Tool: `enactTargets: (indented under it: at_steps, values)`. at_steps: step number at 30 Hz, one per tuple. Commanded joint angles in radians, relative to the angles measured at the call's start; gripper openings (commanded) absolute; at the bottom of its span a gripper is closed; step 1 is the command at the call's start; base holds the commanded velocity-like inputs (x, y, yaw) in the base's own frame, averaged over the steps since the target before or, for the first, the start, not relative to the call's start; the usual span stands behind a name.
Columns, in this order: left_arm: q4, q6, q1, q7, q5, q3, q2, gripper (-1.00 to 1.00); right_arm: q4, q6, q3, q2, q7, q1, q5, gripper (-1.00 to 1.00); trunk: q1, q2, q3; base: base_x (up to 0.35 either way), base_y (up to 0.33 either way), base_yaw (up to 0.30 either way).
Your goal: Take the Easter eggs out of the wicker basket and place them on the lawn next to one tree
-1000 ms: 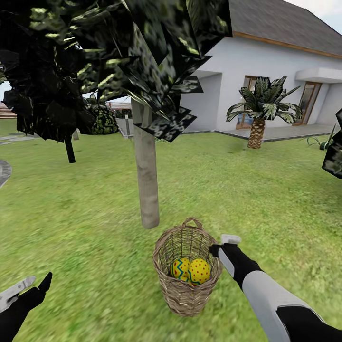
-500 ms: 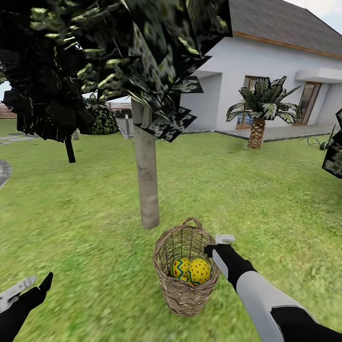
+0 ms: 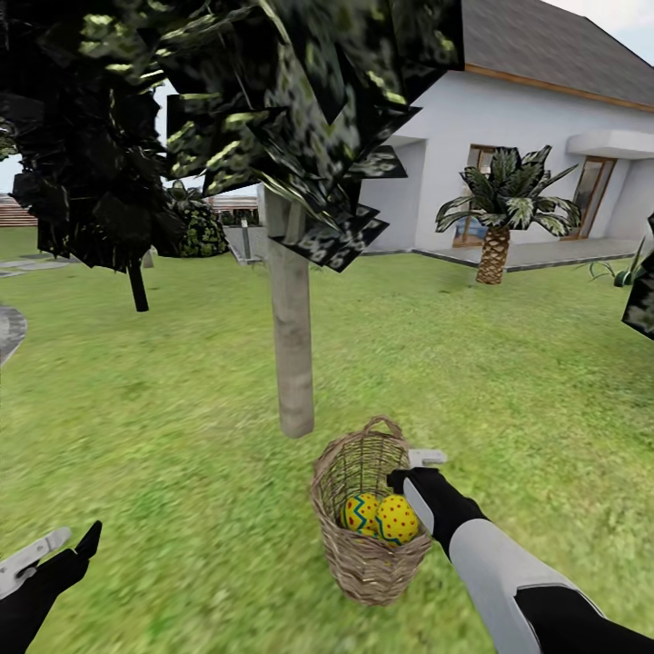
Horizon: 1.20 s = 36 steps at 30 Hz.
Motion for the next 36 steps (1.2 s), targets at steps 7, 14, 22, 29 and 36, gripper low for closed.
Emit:
enactTargets:
  at_steps: [7, 14, 22, 29, 36]
  values:
    - [-0.001, 0.008, 0.0, -0.005, 0.01, 0.002, 0.0, 1.0, 0.011, 0.006, 0.002, -0.004, -0.002, 0.0, -0.008, 1.0, 0.0, 0.0, -0.001, 0.0, 0.1, 0.0]
    - [-0.001, 0.009, 0.0, -0.005, 0.01, 0.001, 0.0, 1.0, 0.013, 0.012, 0.003, -0.002, 0.002, 0.0, -0.008, 1.0, 0.0, 0.0, -0.001, 0.0, 0.07, 0.0]
    - [-0.002, 0.008, 0.0, -0.005, 0.01, 0.003, 0.0, 1.0, 0.013, 0.013, 0.003, -0.005, 0.022, 0.0, -0.008, 1.0, 0.0, 0.0, -0.001, 0.0, 0.095, 0.0]
    - [-0.003, 0.011, 0.0, -0.005, 0.011, -0.006, 0.0, 1.0, 0.013, 0.013, 0.003, -0.006, 0.023, 0.0, -0.008, 1.0, 0.004, -0.007, -0.004, 0.0, 0.001, 0.0]
    - [-0.004, 0.011, 0.0, -0.005, 0.011, -0.011, 0.0, 1.0, 0.013, 0.013, 0.003, -0.006, 0.023, 0.0, -0.008, 1.0, 0.02, -0.036, -0.028, 0.0, 0.0, 0.0]
